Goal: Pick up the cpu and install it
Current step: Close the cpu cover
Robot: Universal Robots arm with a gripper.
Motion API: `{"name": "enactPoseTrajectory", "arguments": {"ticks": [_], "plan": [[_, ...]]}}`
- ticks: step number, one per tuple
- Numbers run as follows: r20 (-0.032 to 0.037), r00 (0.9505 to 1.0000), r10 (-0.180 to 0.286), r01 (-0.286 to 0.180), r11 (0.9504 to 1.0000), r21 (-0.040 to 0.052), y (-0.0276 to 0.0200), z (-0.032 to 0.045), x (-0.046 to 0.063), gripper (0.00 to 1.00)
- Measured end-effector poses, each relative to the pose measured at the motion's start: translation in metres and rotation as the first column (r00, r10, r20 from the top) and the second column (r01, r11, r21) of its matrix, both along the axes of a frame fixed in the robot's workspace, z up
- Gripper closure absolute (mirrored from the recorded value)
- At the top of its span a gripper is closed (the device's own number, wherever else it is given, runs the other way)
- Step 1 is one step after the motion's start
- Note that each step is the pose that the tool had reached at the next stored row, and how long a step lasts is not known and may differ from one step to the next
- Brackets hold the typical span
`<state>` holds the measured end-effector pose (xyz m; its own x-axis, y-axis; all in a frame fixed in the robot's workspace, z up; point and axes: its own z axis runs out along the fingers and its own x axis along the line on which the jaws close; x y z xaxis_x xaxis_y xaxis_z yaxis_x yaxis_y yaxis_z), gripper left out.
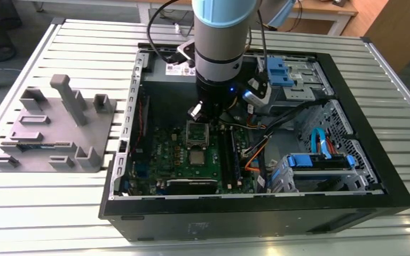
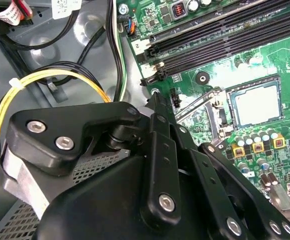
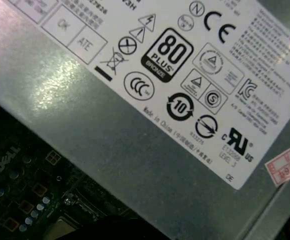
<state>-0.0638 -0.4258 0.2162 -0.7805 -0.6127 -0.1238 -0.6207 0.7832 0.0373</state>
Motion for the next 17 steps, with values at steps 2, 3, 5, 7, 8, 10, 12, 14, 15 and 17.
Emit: {"name": "enactPoseTrajectory", "arguments": {"ticks": [2, 3, 5, 7, 8, 10, 12, 14, 15, 17], "plan": [[0.0000, 1.0000, 0.000, 0.000, 1.0000, 0.0003, 0.0000, 0.0000, 0.0000, 0.89], [-0.0001, 1.0000, 0.000, 0.000, 1.0000, 0.0004, 0.0000, 0.0000, 0.0000, 0.89], [-0.0002, 1.0000, 0.004, -0.004, 1.0000, 0.0004, 0.0000, 0.0000, 0.0000, 0.89], [-0.0001, 0.9997, 0.023, -0.023, 0.9997, 0.0003, 0.0000, 0.0000, 0.0001, 0.89], [-0.0001, 0.9995, 0.033, -0.033, 0.9995, 0.0003, 0.0000, 0.0000, 0.0001, 0.89], [-0.0001, 0.9985, 0.055, -0.055, 0.9985, 0.0003, 0.0000, 0.0000, 0.0000, 0.89], [0.0000, 0.9981, 0.062, -0.062, 0.9981, 0.0002, 0.0000, 0.0000, 0.0000, 0.89], [-0.0001, 0.9979, 0.064, -0.064, 0.9979, 0.0001, 0.0000, 0.0000, 0.0000, 0.89], [-0.0001, 0.9978, 0.066, -0.066, 0.9978, 0.0000, -0.0001, 0.0002, 0.0000, 0.89], [-0.0002, 0.9976, 0.070, -0.070, 0.9976, -0.0001, -0.0002, 0.0015, -0.0001, 0.89]]}}
